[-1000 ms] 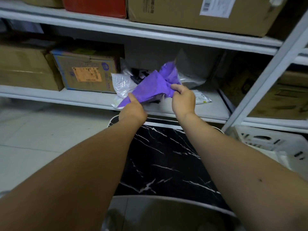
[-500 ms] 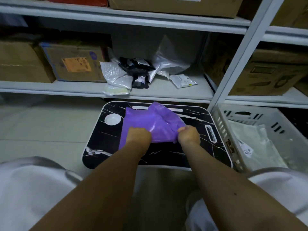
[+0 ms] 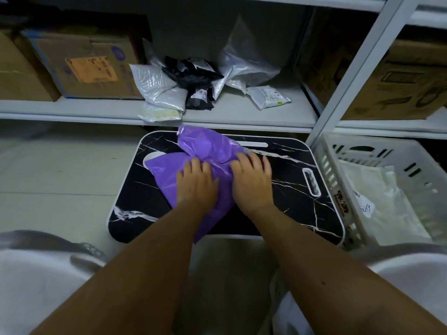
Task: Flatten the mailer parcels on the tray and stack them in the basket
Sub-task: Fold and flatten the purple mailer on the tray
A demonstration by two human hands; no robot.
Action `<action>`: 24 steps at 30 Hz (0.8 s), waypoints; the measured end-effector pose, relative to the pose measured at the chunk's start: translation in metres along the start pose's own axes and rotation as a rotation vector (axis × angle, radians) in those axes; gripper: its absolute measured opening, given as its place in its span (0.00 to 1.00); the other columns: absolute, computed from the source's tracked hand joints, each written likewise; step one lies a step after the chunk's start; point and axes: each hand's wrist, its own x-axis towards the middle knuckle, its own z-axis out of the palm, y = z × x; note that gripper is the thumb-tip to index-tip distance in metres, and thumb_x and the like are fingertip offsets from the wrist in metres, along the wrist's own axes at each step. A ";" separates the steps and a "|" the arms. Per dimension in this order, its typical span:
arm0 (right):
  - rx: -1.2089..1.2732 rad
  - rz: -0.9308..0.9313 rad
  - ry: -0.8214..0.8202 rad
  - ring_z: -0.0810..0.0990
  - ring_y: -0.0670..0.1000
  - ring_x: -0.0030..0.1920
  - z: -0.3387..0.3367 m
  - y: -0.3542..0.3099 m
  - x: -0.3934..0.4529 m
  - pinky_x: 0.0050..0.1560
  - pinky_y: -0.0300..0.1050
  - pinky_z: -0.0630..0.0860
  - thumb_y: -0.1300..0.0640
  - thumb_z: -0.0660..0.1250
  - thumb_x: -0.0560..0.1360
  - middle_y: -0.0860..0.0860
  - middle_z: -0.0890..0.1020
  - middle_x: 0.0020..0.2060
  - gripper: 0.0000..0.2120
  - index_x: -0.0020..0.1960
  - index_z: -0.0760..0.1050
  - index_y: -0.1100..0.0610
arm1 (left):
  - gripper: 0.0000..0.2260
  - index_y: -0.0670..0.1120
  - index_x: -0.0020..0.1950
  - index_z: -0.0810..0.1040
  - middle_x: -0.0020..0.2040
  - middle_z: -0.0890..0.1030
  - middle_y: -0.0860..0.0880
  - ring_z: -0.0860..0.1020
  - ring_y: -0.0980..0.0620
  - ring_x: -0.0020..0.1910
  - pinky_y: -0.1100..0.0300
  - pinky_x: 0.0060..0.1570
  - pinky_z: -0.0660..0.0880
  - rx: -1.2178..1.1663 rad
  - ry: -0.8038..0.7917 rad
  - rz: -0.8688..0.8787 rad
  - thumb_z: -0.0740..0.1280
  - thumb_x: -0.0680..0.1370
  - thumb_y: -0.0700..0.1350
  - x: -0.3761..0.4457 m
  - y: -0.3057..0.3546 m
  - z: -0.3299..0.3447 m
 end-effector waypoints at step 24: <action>-0.037 -0.025 -0.834 0.38 0.64 0.77 0.084 -0.006 0.027 0.71 0.67 0.48 0.34 0.41 0.79 0.57 0.37 0.77 0.32 0.78 0.35 0.44 | 0.26 0.55 0.78 0.39 0.78 0.39 0.42 0.56 0.43 0.73 0.47 0.66 0.61 0.054 -0.308 -0.088 0.43 0.82 0.59 0.033 -0.024 0.058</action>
